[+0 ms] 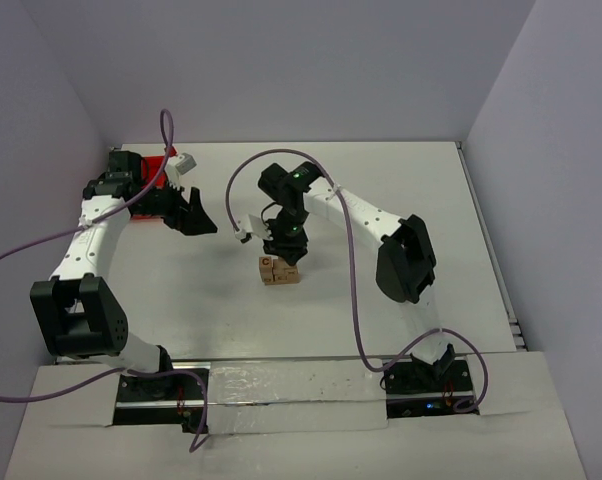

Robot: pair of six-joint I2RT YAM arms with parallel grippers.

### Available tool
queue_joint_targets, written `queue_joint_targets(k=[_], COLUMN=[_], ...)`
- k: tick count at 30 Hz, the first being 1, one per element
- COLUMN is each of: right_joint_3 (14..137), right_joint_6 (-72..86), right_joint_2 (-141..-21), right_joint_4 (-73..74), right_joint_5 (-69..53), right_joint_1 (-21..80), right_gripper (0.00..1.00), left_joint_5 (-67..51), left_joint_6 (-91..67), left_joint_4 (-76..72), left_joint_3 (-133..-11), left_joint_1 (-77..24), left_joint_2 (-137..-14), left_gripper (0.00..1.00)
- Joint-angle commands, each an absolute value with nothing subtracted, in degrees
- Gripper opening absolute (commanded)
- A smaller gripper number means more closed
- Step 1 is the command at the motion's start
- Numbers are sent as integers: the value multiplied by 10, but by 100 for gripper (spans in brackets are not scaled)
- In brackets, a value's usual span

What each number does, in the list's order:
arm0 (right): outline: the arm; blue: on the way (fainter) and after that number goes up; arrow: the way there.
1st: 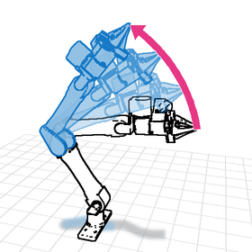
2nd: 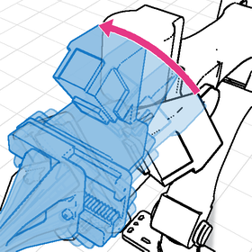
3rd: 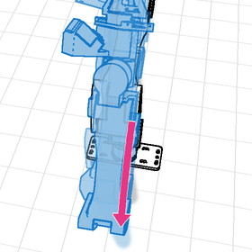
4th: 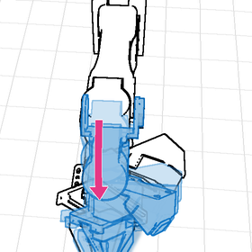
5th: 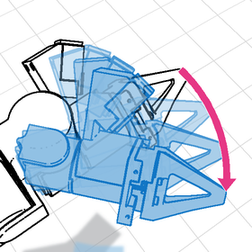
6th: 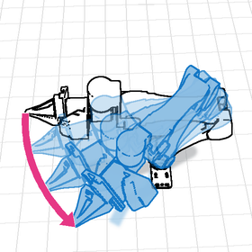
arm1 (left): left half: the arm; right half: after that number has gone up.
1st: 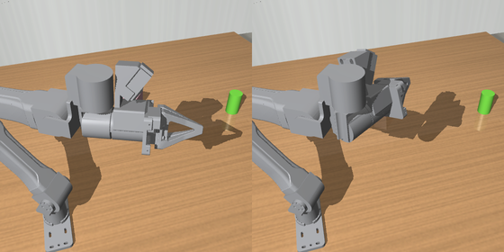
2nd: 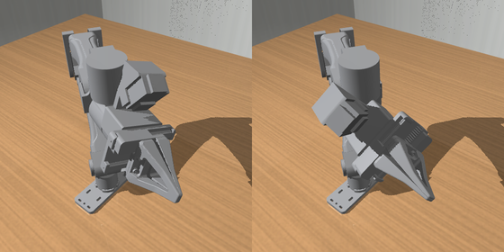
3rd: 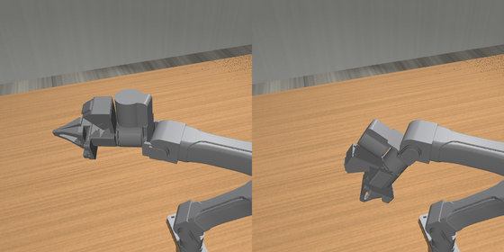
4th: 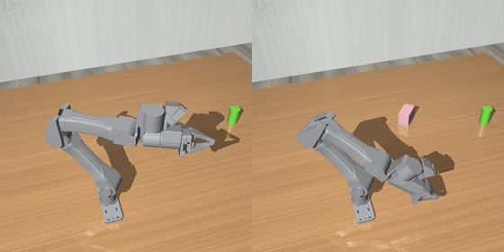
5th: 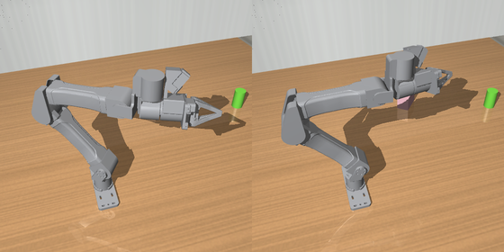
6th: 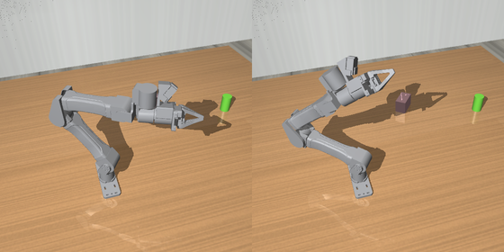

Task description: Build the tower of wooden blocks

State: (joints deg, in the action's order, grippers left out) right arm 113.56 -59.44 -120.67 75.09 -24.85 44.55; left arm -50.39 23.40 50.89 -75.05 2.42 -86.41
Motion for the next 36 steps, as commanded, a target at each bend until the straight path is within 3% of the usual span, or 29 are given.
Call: queue_joint_targets(k=[1, 36], right_joint_3=[1150, 1158], right_joint_6=[-591, -569], right_joint_2=[-1216, -1228], right_joint_4=[739, 710], right_joint_5=[-248, -235], right_joint_1=[451, 463], right_gripper=[8, 12], left_joint_5=[-524, -528], left_joint_6=[250, 261], left_joint_4=[515, 521], left_joint_3=[-771, -766], left_joint_1=[33, 46], left_joint_2=[-860, -864], left_gripper=[99, 99])
